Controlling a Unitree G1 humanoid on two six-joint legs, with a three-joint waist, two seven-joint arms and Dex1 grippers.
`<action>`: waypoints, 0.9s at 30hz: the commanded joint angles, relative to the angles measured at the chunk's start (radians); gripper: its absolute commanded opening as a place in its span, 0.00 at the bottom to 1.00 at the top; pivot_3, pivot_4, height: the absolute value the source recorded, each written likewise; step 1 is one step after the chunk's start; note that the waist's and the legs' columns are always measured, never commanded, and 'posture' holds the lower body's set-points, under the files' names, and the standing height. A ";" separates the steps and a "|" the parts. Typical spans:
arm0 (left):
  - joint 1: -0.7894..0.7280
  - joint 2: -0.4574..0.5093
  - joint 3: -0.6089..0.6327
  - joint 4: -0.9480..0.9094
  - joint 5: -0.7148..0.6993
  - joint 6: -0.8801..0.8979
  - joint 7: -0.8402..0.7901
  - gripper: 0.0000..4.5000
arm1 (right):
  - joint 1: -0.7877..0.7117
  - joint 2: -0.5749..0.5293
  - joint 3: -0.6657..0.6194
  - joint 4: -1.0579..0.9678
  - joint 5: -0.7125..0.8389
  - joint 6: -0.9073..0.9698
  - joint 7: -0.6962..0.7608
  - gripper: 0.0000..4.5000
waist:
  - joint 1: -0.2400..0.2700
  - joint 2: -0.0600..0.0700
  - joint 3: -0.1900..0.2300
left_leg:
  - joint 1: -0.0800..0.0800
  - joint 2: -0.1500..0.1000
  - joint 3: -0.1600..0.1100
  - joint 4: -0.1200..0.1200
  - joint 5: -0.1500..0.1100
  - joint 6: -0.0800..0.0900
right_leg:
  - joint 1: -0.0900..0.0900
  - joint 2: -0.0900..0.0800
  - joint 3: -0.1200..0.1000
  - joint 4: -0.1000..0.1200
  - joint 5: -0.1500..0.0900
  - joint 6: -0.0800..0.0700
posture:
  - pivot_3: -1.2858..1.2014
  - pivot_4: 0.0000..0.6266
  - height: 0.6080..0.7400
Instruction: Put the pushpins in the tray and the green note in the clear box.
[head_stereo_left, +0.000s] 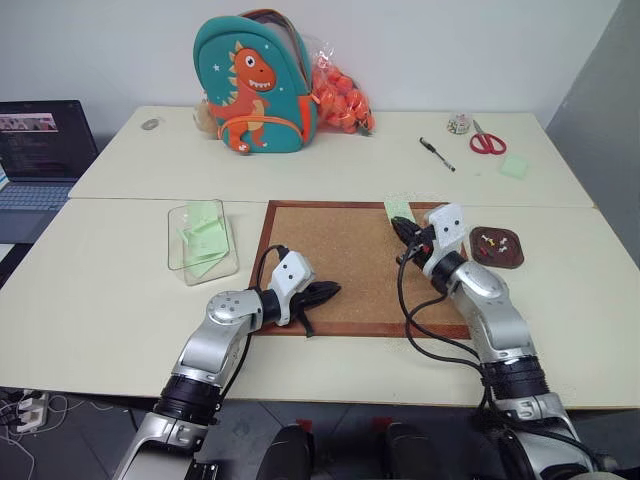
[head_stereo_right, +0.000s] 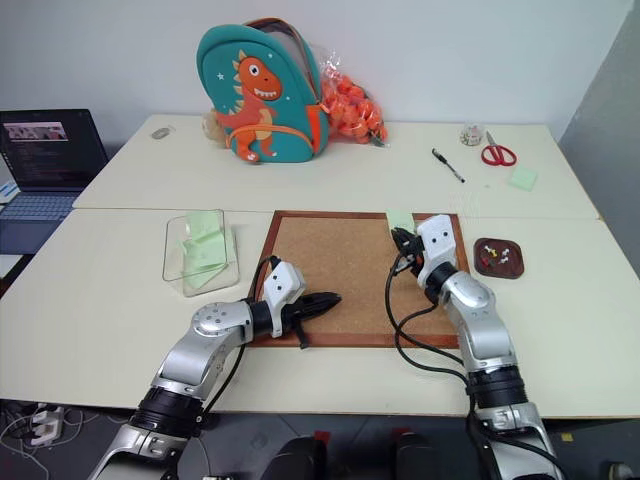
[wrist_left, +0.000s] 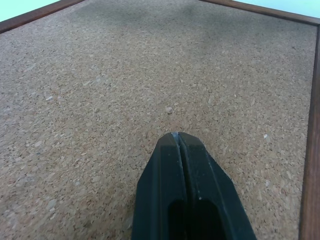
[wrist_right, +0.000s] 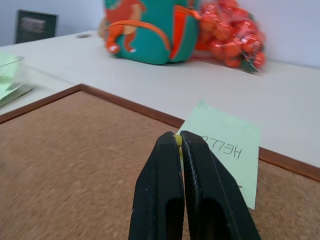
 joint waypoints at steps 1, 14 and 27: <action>-0.045 0.010 0.023 0.022 -0.019 0.063 0.011 0.00 | 0.030 -0.080 0.035 -0.127 -0.004 0.020 0.089 0.01 | 0.002 0.000 0.000 | 0.000 0.000 0.000 0.000 0.000 0.000 | 0.000 0.000 0.000 0.000 0.000 0.000 | 0.52 0.24 1.00; -0.350 -0.062 0.209 0.037 -0.290 0.513 0.078 0.32 | 0.015 -0.174 0.049 -0.205 0.002 0.046 0.168 0.00 | -0.003 -0.004 0.002 | -0.003 0.001 -0.001 0.000 0.000 0.000 | -0.002 0.001 -0.002 0.000 0.000 0.000 | 0.52 0.24 1.00; -0.473 -0.245 0.416 0.119 -0.534 0.909 0.325 0.54 | 0.008 -0.167 0.065 -0.204 -0.021 0.000 0.158 0.00 | -0.001 -0.007 0.004 | -0.003 0.000 -0.001 0.001 0.000 -0.001 | -0.002 0.000 -0.002 0.000 0.000 0.000 | 0.52 0.24 1.00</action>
